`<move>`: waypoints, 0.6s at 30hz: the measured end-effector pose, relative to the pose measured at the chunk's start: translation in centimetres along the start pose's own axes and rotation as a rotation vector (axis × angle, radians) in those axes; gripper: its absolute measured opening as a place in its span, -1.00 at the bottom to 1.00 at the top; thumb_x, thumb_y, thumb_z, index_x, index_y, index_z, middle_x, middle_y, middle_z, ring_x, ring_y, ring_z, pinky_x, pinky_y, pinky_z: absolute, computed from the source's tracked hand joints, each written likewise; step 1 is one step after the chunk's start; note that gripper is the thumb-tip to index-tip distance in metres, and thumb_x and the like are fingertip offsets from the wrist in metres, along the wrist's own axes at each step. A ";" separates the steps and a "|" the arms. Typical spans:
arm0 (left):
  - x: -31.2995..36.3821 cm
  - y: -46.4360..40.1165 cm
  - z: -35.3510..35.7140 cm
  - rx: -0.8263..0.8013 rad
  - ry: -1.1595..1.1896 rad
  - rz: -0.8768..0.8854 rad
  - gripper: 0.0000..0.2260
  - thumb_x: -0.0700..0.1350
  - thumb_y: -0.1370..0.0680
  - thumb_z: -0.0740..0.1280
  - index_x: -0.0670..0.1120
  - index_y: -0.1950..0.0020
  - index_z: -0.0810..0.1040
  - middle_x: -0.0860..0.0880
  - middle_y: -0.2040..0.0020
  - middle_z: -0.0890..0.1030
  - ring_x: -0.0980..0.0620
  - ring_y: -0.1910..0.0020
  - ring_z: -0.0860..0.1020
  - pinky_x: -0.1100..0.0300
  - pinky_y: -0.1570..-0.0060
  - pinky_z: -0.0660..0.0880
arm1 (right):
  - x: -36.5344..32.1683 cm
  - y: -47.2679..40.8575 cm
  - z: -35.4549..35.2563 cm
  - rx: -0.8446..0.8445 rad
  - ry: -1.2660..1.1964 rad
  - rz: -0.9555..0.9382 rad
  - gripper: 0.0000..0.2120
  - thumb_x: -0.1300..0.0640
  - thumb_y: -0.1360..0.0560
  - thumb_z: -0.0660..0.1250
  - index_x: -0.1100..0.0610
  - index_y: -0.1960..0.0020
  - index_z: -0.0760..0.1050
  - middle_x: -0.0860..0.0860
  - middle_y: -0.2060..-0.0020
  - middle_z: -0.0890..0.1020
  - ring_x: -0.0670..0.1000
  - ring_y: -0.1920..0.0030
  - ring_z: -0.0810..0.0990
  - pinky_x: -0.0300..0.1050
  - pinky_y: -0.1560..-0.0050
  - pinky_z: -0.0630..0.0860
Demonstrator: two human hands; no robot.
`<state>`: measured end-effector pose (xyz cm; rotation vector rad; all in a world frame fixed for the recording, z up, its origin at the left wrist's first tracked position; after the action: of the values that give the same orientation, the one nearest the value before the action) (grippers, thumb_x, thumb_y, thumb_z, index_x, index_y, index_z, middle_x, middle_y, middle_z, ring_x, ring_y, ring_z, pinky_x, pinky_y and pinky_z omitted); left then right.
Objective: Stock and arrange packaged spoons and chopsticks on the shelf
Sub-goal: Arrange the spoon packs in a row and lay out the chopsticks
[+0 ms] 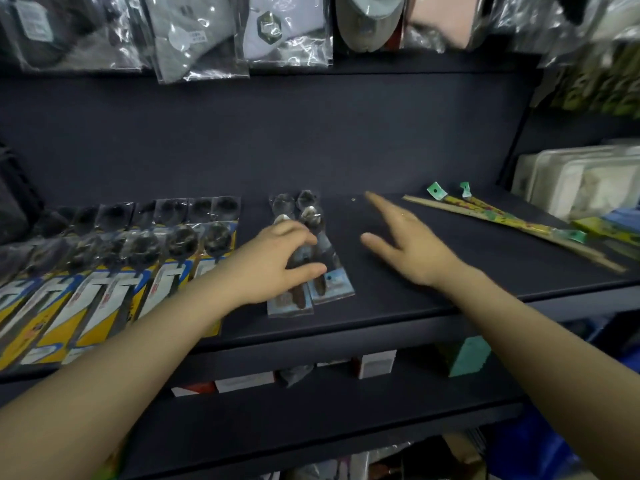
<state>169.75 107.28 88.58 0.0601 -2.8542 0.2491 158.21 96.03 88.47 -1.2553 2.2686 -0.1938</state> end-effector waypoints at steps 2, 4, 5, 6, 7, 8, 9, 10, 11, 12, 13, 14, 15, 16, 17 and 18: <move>2.2 -1.4 -0.3 0.044 0.027 0.061 -0.62 0.10 -0.51 0.24 0.02 -0.29 0.42 0.07 -0.41 0.28 0.08 -0.36 0.28 0.31 -0.21 0.18 | 5.1 0.5 -3.0 0.079 0.117 0.160 -0.50 0.04 -0.55 0.21 0.09 -0.45 0.21 0.18 -0.31 0.47 0.19 -0.28 0.44 0.01 -0.26 0.36; 4.5 -3.3 0.0 0.071 0.038 0.115 -0.68 0.07 -0.52 0.25 0.02 -0.24 0.47 0.09 -0.38 0.32 0.13 -0.28 0.35 0.36 -0.11 0.18 | 10.0 1.0 -5.0 0.067 0.270 0.277 -0.64 0.05 -0.56 0.18 0.16 -0.32 0.37 0.23 -0.20 0.53 0.24 -0.17 0.51 0.04 -0.11 0.42; 5.6 -4.5 0.3 0.087 0.039 0.139 -0.70 0.06 -0.51 0.26 0.02 -0.22 0.48 0.09 -0.36 0.35 0.15 -0.22 0.38 0.36 -0.07 0.20 | 11.9 1.3 -5.6 0.034 0.336 0.308 -0.66 0.04 -0.57 0.15 0.17 -0.27 0.41 0.23 -0.20 0.53 0.24 -0.17 0.50 0.04 -0.09 0.43; 6.7 -5.7 0.7 0.099 0.046 0.159 -0.71 0.04 -0.51 0.27 0.00 -0.20 0.50 0.07 -0.33 0.39 0.16 -0.16 0.41 0.34 -0.06 0.24 | 13.7 1.5 -6.0 -0.008 0.394 0.335 -0.67 0.03 -0.58 0.14 0.17 -0.25 0.43 0.22 -0.23 0.51 0.23 -0.20 0.49 0.04 -0.11 0.42; 7.8 -6.8 1.2 0.102 0.060 0.171 -0.72 0.02 -0.51 0.28 -0.02 -0.18 0.51 0.06 -0.30 0.42 0.15 -0.11 0.44 0.32 -0.07 0.30 | 15.2 1.6 -6.3 -0.049 0.458 0.358 -0.67 0.04 -0.58 0.13 0.16 -0.27 0.42 0.19 -0.27 0.49 0.22 -0.24 0.46 0.05 -0.14 0.41; 8.9 -7.9 1.7 0.101 0.073 0.179 -0.74 0.00 -0.50 0.29 -0.04 -0.16 0.52 0.04 -0.26 0.44 0.12 -0.08 0.46 0.29 -0.08 0.34 | 16.6 1.7 -6.6 -0.085 0.532 0.373 -0.67 0.07 -0.58 0.13 0.15 -0.30 0.39 0.17 -0.30 0.46 0.22 -0.26 0.44 0.06 -0.17 0.39; 10.1 -9.3 2.3 0.100 0.087 0.183 -0.74 -0.01 -0.50 0.30 -0.05 -0.15 0.53 0.03 -0.24 0.46 0.10 -0.06 0.48 0.27 -0.09 0.37 | 17.9 1.7 -7.1 -0.118 0.610 0.377 -0.67 0.13 -0.58 0.12 0.15 -0.33 0.36 0.17 -0.31 0.45 0.22 -0.27 0.43 0.06 -0.19 0.38; 10.7 -10.2 2.7 0.094 0.097 0.181 -0.75 -0.02 -0.50 0.30 -0.06 -0.14 0.53 0.02 -0.22 0.48 0.08 -0.05 0.49 0.25 -0.09 0.39 | 18.4 1.6 -7.0 -0.147 0.682 0.363 -0.66 0.18 -0.57 0.10 0.16 -0.34 0.34 0.17 -0.29 0.46 0.22 -0.26 0.43 0.06 -0.19 0.38; 11.3 -10.9 3.0 0.088 0.103 0.178 -0.75 -0.02 -0.50 0.30 -0.06 -0.14 0.53 0.02 -0.21 0.49 0.08 -0.05 0.49 0.23 -0.09 0.41 | 18.6 1.3 -6.8 -0.163 0.748 0.333 -0.65 0.22 -0.56 0.09 0.17 -0.34 0.34 0.17 -0.26 0.47 0.21 -0.25 0.43 0.05 -0.19 0.38; 12.1 -12.1 3.4 0.088 0.102 0.177 -0.75 -0.02 -0.50 0.30 -0.06 -0.15 0.52 0.01 -0.20 0.49 0.07 -0.06 0.50 0.21 -0.10 0.42 | 18.9 0.9 -7.0 -0.164 0.804 0.281 -0.64 0.24 -0.56 0.08 0.18 -0.34 0.35 0.16 -0.24 0.47 0.20 -0.23 0.43 0.03 -0.17 0.38; 12.8 -13.2 3.7 0.092 0.093 0.174 -0.74 -0.02 -0.51 0.29 -0.05 -0.17 0.51 0.01 -0.21 0.48 0.07 -0.08 0.49 0.20 -0.11 0.42 | 18.9 0.6 -7.2 -0.151 0.845 0.216 -0.65 0.24 -0.56 0.07 0.18 -0.33 0.35 0.15 -0.22 0.48 0.19 -0.22 0.43 0.02 -0.15 0.37; 13.7 -14.4 3.8 0.107 0.078 0.176 -0.73 -0.02 -0.52 0.27 -0.05 -0.20 0.49 0.01 -0.23 0.48 0.05 -0.12 0.48 0.19 -0.14 0.40 | 18.7 0.2 -7.5 -0.121 0.865 0.150 -0.66 0.23 -0.57 0.07 0.18 -0.31 0.37 0.14 -0.19 0.50 0.19 -0.20 0.45 0.01 -0.12 0.36; 14.6 -15.5 3.9 0.130 0.059 0.183 -0.72 -0.04 -0.54 0.24 -0.06 -0.23 0.46 0.00 -0.24 0.46 0.03 -0.15 0.47 0.17 -0.16 0.39 | 18.0 0.0 -8.1 -0.070 0.882 0.074 -0.69 0.19 -0.57 0.08 0.17 -0.28 0.40 0.13 -0.15 0.52 0.18 -0.16 0.48 0.02 -0.08 0.37; 15.4 -16.5 3.9 0.159 0.032 0.188 -0.70 -0.06 -0.56 0.21 -0.06 -0.27 0.43 -0.01 -0.27 0.45 0.00 -0.19 0.45 0.16 -0.20 0.37 | 17.0 -0.2 -9.0 0.016 0.898 -0.014 -0.72 0.15 -0.56 0.10 0.14 -0.20 0.47 0.12 -0.06 0.57 0.18 -0.08 0.53 0.00 -0.01 0.40; 16.2 -17.4 3.9 0.194 -0.005 0.187 -0.68 -0.07 -0.57 0.19 -0.07 -0.32 0.38 -0.03 -0.31 0.43 -0.02 -0.25 0.42 0.14 -0.24 0.33 | 16.0 -0.2 -10.1 0.112 0.895 -0.081 -0.74 0.10 -0.52 0.14 0.11 -0.08 0.55 0.10 0.06 0.60 0.16 0.05 0.57 -0.03 0.09 0.44; 16.8 -18.2 3.9 0.220 -0.036 0.178 -0.65 -0.06 -0.57 0.18 -0.07 -0.35 0.35 -0.04 -0.34 0.42 -0.04 -0.29 0.39 0.12 -0.28 0.31 | 15.2 -0.1 -11.1 0.199 0.865 -0.147 -0.76 0.06 -0.46 0.18 0.09 0.04 0.59 0.07 0.19 0.61 0.14 0.19 0.59 -0.07 0.20 0.46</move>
<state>153.75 88.36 92.50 -0.1481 -2.8571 0.6038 146.10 82.10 92.04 -1.3918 2.7286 -1.1816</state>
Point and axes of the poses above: each hand's wrist, its own y-axis away from the middle knuckle, its own z-axis out of the palm, x = y × z, the point moved 9 cm from there along -y, towards the middle knuckle
